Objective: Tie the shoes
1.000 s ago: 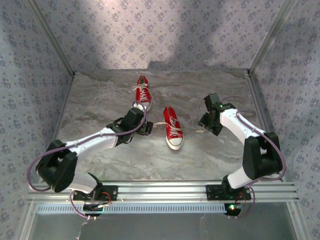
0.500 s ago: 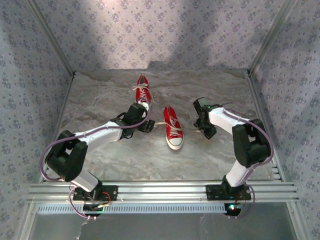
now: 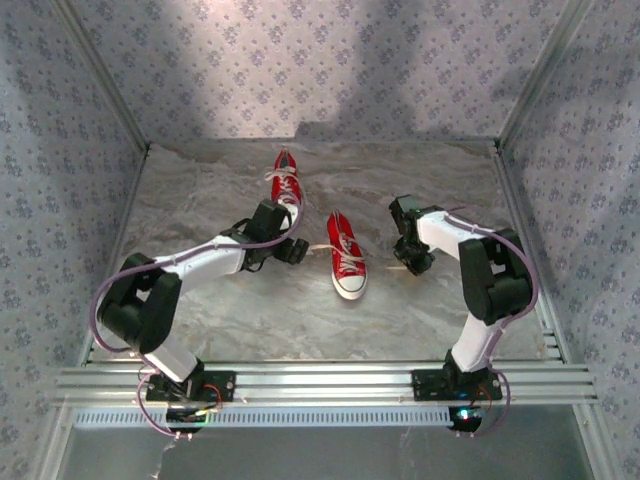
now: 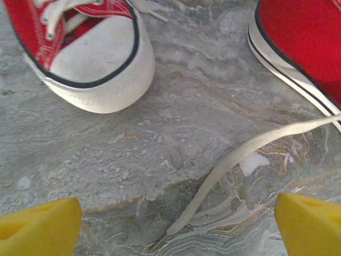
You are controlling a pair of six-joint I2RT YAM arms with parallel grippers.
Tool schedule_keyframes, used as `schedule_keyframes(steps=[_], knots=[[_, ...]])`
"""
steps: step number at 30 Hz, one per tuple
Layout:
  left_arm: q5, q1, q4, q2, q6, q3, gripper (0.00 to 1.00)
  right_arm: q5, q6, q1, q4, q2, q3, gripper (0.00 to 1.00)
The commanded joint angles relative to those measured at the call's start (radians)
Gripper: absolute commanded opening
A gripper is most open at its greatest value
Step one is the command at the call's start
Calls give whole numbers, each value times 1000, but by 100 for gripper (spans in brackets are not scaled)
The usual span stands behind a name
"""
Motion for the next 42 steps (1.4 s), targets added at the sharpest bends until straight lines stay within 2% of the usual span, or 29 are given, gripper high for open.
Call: schedule_keyframes(steps=[1,6,12,17,23,26,28,33,34,39,42], knots=[[91,7,-70,56,68,77,94,-28,-8,-10,121,56,-19,16],[183,12,-148,161,119,176,95,-36,-26,-11,127,51,-20,2],[224,8,-202,245,155,254,99,-53,-38,-18,141,48,-31,0],[218,-4,-231,306,184,300,96,-61,-46,-21,144,40,-36,0],[137,-31,-289,365,207,341,79,-59,-55,-23,145,23,-40,0],[107,-43,-289,372,208,334,66,-61,-61,-24,147,14,-42,0],[93,-50,-281,374,204,326,53,-64,-68,-23,151,0,-44,0],[38,-52,-255,298,150,281,4,-59,-101,-30,162,-80,-43,0],[18,-52,-237,265,132,259,0,-55,-110,-34,166,-102,-41,0],[-42,-34,-181,30,40,149,0,-19,-185,-74,112,-222,25,0],[-81,-22,-181,-56,20,116,0,13,-221,-104,88,-265,67,0]])
